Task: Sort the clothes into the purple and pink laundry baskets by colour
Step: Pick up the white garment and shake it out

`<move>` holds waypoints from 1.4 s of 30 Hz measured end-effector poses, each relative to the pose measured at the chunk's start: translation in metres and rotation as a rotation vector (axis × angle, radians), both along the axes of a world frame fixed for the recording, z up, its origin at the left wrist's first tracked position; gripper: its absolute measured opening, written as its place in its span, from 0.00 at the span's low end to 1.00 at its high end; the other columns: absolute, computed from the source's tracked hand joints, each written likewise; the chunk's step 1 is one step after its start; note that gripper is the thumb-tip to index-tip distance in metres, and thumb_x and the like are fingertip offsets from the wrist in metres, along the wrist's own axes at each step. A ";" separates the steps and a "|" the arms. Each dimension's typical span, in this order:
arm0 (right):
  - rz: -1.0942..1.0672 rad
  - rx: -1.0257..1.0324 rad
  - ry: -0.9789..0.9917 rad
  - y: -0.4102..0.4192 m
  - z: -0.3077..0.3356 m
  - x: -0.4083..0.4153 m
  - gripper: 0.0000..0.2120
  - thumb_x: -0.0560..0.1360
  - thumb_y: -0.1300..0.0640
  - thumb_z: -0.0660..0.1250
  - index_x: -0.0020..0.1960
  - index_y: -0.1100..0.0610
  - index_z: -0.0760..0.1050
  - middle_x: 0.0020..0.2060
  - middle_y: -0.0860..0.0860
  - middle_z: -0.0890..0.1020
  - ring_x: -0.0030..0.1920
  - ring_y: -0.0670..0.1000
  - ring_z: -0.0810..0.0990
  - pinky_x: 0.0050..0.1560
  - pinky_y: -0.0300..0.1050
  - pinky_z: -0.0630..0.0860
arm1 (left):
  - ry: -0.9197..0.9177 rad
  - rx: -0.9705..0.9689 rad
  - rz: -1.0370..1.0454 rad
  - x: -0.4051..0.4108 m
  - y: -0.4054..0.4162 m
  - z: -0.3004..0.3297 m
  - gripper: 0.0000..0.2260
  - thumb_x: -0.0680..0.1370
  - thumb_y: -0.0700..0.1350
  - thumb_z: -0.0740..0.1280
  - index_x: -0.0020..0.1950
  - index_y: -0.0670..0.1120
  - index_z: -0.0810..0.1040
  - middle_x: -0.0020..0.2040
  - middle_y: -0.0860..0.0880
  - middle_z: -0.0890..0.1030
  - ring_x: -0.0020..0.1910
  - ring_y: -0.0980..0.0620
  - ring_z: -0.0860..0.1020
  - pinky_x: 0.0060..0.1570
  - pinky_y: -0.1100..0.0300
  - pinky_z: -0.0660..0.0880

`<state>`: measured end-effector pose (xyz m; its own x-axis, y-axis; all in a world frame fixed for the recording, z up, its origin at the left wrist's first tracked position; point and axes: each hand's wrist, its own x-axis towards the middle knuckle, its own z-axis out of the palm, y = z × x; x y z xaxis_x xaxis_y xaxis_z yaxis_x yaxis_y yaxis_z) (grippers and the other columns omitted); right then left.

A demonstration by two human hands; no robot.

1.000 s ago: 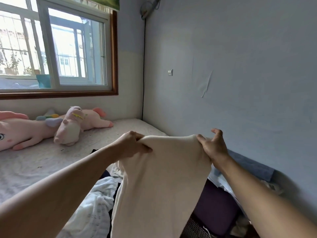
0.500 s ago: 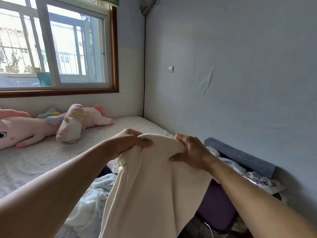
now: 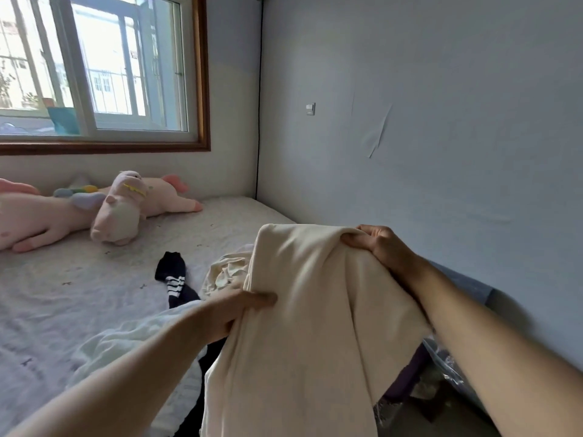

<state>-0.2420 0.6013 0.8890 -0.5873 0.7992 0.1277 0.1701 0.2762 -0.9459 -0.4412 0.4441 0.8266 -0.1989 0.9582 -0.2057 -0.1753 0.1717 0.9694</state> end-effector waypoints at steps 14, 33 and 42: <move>0.005 -0.009 -0.335 -0.029 -0.096 0.048 0.30 0.69 0.53 0.76 0.67 0.47 0.69 0.62 0.47 0.73 0.66 0.46 0.71 0.63 0.41 0.72 | -0.157 -0.255 -0.048 0.046 0.041 -0.036 0.12 0.77 0.47 0.66 0.50 0.39 0.79 0.34 0.42 0.83 0.30 0.48 0.82 0.34 0.57 0.80; -0.348 0.122 -0.691 -0.112 -0.178 0.113 0.18 0.63 0.53 0.76 0.49 0.58 0.77 0.44 0.51 0.82 0.46 0.53 0.79 0.38 0.43 0.69 | -0.025 -0.325 -0.377 0.139 0.051 -0.086 0.11 0.78 0.49 0.66 0.48 0.41 0.78 0.39 0.43 0.83 0.37 0.50 0.81 0.41 0.57 0.78; -0.529 0.105 -0.848 -0.115 -0.231 0.172 0.19 0.63 0.50 0.73 0.51 0.55 0.76 0.50 0.52 0.78 0.51 0.55 0.78 0.46 0.49 0.75 | 1.085 0.148 -0.770 0.207 0.051 -0.142 0.40 0.69 0.34 0.70 0.76 0.55 0.57 0.63 0.49 0.70 0.58 0.44 0.74 0.54 0.53 0.75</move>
<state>-0.0705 0.4862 0.6575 -0.0900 0.9925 -0.0831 0.9013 0.0457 -0.4307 -0.2344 0.4952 0.6847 0.4031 0.8985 -0.1737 0.7830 -0.2404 0.5736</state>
